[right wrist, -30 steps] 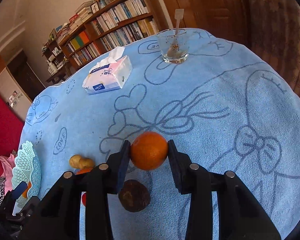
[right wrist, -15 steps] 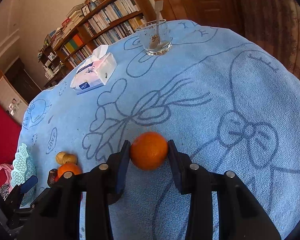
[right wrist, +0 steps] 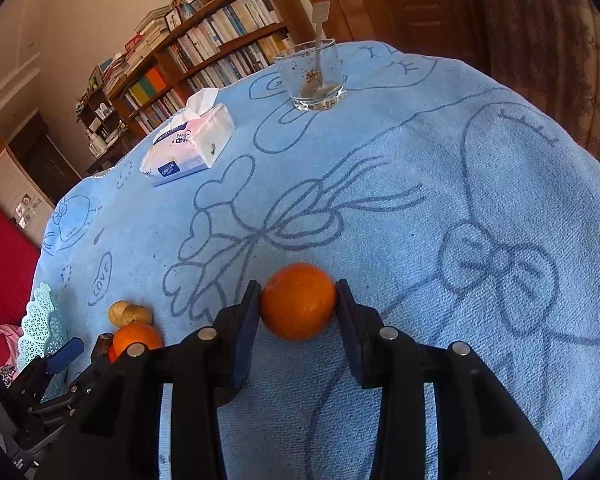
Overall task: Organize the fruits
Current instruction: 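Hold the tangerine with the right tool while the left tool grasps the dark brown fruit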
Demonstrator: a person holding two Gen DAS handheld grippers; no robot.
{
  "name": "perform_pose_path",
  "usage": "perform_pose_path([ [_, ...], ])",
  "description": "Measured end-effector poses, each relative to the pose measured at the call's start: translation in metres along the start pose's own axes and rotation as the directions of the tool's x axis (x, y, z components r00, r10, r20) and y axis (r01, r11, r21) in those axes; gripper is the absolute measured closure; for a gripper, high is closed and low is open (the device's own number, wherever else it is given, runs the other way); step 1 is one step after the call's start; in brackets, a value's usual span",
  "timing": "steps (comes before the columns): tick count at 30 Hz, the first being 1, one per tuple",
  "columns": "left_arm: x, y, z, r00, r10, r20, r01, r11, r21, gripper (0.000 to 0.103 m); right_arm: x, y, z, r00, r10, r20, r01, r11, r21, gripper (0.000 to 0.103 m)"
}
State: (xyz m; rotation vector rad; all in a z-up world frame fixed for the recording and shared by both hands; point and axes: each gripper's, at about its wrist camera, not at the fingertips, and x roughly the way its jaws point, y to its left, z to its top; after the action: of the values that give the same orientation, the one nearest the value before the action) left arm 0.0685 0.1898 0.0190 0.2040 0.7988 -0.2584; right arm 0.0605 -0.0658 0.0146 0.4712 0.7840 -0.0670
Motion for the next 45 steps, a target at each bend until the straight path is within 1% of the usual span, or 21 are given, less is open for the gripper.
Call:
perform_pose_path([
  [2,0.006,-0.004,0.001,1.0,0.003,-0.014,-0.002,1.0,0.025,0.036,0.0,0.0,0.0,1.0,-0.001,0.001,0.001,1.0,-0.001,0.065],
  [4,0.014,-0.006,0.001,0.999,-0.015,-0.043,0.017,0.999,0.034,0.044,0.0,0.0,0.0,1.0,0.0,0.0,0.0,1.0,0.0,0.065],
  [6,0.016,-0.007,0.001,0.999,-0.028,-0.042,0.029,0.999,0.031,0.047,0.0,-0.001,0.0,1.0,0.001,0.0,-0.001,1.0,0.001,0.065],
  [8,0.014,-0.006,0.001,0.998,-0.044,-0.042,0.045,0.999,0.021,0.055,0.0,-0.001,0.0,1.0,0.002,0.0,-0.002,1.0,0.002,0.065],
  [9,0.013,-0.006,0.001,0.998,-0.053,-0.042,0.054,0.998,0.014,0.057,0.0,0.0,0.0,1.0,0.002,0.0,-0.002,1.0,0.002,0.065],
  [10,0.011,-0.006,0.0,0.997,-0.059,-0.042,0.059,0.998,0.009,0.061,0.0,-0.001,0.0,1.0,0.001,0.0,-0.001,1.0,0.001,0.065],
  [11,0.01,-0.007,-0.001,0.997,-0.063,-0.042,0.064,0.998,0.007,0.062,0.0,-0.001,0.0,1.0,0.0,0.001,0.0,1.0,-0.001,0.065],
  [18,-0.007,-0.006,-0.008,0.996,-0.086,-0.028,0.085,0.996,-0.031,0.062,0.0,-0.001,0.0,1.0,-0.001,0.002,0.001,1.0,-0.002,0.065],
  [25,-0.044,-0.003,-0.002,0.995,-0.081,0.062,0.084,0.996,-0.039,0.063,-0.002,-0.001,0.0,1.0,-0.002,0.007,0.002,1.0,-0.003,0.065],
  [28,-0.053,0.0,-0.002,0.994,-0.082,0.078,0.085,0.995,-0.048,0.063,-0.003,0.0,0.0,1.0,-0.005,0.011,0.005,1.0,-0.007,0.065],
  [31,-0.052,-0.001,-0.004,0.993,-0.095,0.065,0.099,0.994,-0.053,0.063,-0.003,0.0,-0.001,1.0,-0.006,0.013,0.006,1.0,-0.014,0.065],
  [33,-0.047,-0.003,-0.007,0.992,-0.119,0.045,0.122,0.991,-0.061,0.062,-0.003,0.0,0.0,1.0,-0.006,0.013,0.006,1.0,-0.015,0.065],
  [37,-0.032,-0.009,-0.014,0.986,-0.167,-0.01,0.166,0.983,-0.082,0.05,-0.003,0.0,-0.001,1.0,-0.004,0.011,0.004,1.0,-0.013,0.065],
  [41,-0.019,-0.018,-0.019,0.983,-0.177,-0.043,0.174,0.982,-0.069,0.05,-0.002,0.001,-0.001,1.0,-0.004,0.009,0.004,1.0,-0.016,0.065],
  [45,-0.008,-0.02,-0.022,0.985,-0.162,-0.063,0.159,0.985,-0.06,0.05,-0.002,0.001,-0.002,1.0,-0.004,0.009,0.004,1.0,-0.016,0.065],
])
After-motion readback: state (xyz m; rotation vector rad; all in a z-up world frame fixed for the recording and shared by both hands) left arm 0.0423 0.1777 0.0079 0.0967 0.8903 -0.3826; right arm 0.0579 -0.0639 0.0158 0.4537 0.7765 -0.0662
